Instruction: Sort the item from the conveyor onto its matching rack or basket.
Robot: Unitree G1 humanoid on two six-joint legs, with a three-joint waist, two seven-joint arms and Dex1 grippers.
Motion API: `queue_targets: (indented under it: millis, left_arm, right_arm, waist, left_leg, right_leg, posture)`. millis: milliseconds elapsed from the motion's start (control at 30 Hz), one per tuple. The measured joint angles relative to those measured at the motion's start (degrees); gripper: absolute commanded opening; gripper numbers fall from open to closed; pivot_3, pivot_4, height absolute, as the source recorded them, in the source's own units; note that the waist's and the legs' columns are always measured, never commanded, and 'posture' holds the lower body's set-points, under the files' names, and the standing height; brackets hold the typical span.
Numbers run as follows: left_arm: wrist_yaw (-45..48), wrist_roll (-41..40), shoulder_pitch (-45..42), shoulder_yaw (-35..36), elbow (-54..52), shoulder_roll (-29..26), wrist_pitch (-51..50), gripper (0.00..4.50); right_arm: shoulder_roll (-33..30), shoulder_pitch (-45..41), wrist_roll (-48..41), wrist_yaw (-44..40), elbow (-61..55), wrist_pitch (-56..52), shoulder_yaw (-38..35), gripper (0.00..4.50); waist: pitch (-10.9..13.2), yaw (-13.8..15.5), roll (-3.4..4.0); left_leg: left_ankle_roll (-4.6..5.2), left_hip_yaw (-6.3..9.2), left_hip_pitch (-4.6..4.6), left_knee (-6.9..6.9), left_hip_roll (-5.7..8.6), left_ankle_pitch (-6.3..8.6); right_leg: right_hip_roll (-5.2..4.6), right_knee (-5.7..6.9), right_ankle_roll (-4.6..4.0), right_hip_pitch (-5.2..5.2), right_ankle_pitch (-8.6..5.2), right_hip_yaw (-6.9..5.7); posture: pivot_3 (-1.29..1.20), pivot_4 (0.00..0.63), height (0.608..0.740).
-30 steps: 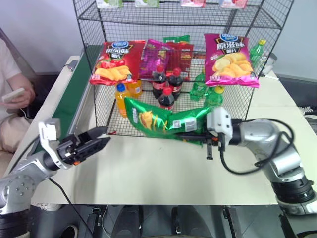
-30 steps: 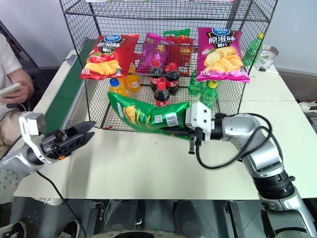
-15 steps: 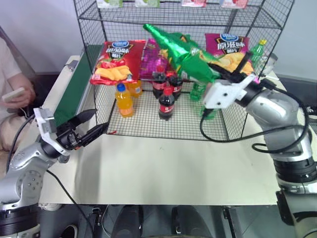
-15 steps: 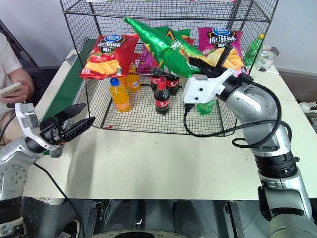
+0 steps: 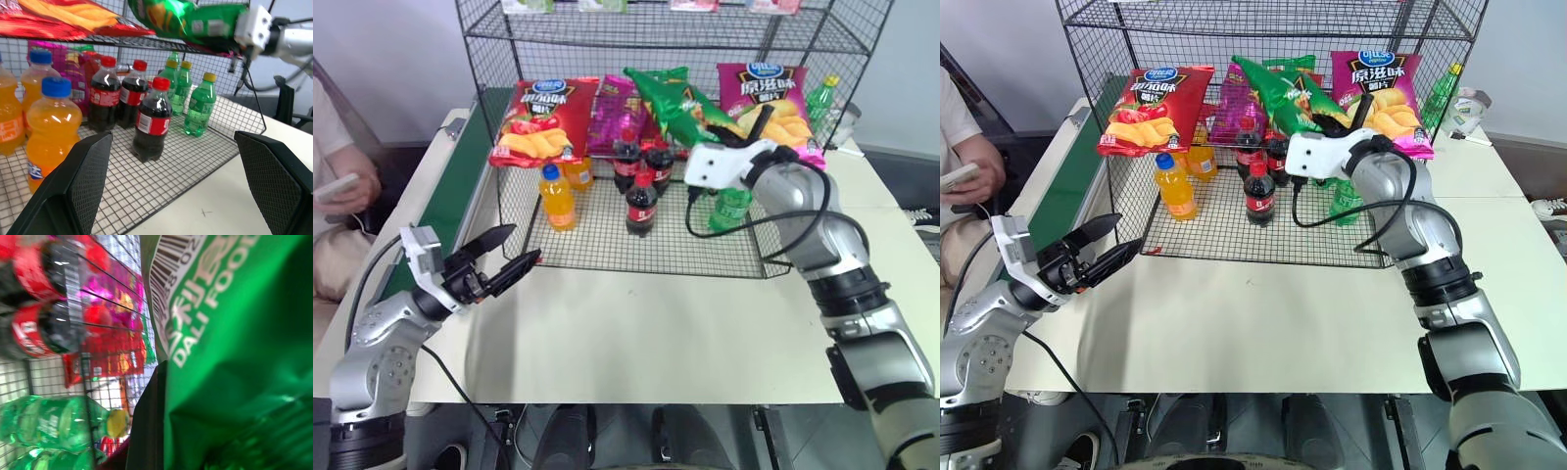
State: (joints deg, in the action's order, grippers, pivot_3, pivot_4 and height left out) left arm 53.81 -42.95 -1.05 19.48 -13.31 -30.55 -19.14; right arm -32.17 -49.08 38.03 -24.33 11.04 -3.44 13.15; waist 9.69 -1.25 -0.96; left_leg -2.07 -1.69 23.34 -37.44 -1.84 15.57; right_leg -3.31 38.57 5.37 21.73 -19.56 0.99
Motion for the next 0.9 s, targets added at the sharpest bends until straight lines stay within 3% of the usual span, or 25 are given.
queue_targets:
  millis: [367,400,433,633,900]
  left_arm:
    - [-1.18,-0.01,0.16,-0.6,-0.48,0.54,0.03,4.25]
    - [-1.26,0.0,0.12,-0.68,-0.48,0.54,0.03,4.28]
    - [-1.35,0.0,0.1,-0.73,-0.48,0.55,0.03,4.28]
    - [-1.73,0.09,-0.1,-1.12,-0.5,0.81,0.03,4.28]
    - [-2.38,1.24,0.34,-2.9,-0.81,1.31,0.19,4.28]
  right_arm:
    - [8.78,-1.06,-1.26,2.23,0.6,-5.46,1.45,0.0]
    - [8.91,-1.21,-1.71,2.38,0.7,-5.7,1.44,0.65]
    - [8.96,-1.3,-2.19,2.49,0.86,-5.83,1.43,0.88]
    - [11.07,-3.08,-5.26,3.99,1.77,-6.92,-0.04,3.65]
    - [17.06,-4.17,-12.8,3.69,2.03,-9.28,-1.23,3.65]
  waist:
    - [0.0,-1.1,0.0]
    - [0.0,-1.16,0.0]
    - [0.0,-1.22,0.0]
    - [0.0,-1.43,0.0]
    - [0.0,-1.36,0.0]
  left_leg:
    - [-0.01,0.01,-0.01,-0.11,-0.01,-0.01]
    - [0.0,0.02,-0.01,-0.15,-0.01,0.0]
    - [0.0,0.02,-0.01,-0.18,-0.01,0.0]
    - [0.01,0.03,-0.01,-0.29,-0.02,0.0]
    - [0.01,0.03,0.06,-0.3,-0.05,0.0]
  right_leg:
    - [0.01,0.4,0.0,0.1,0.0,0.01]
    - [0.01,0.43,0.0,0.1,0.0,0.01]
    - [0.01,0.45,0.0,0.1,0.0,0.01]
    - [0.03,0.55,0.0,0.11,0.0,0.03]
    - [0.04,0.57,0.0,0.2,0.0,0.04]
  posture:
    - [0.0,0.15,0.739]
    - [0.0,0.15,0.739]
    - [0.0,0.15,0.739]
    - [0.0,0.15,0.739]
    - [0.0,0.15,0.739]
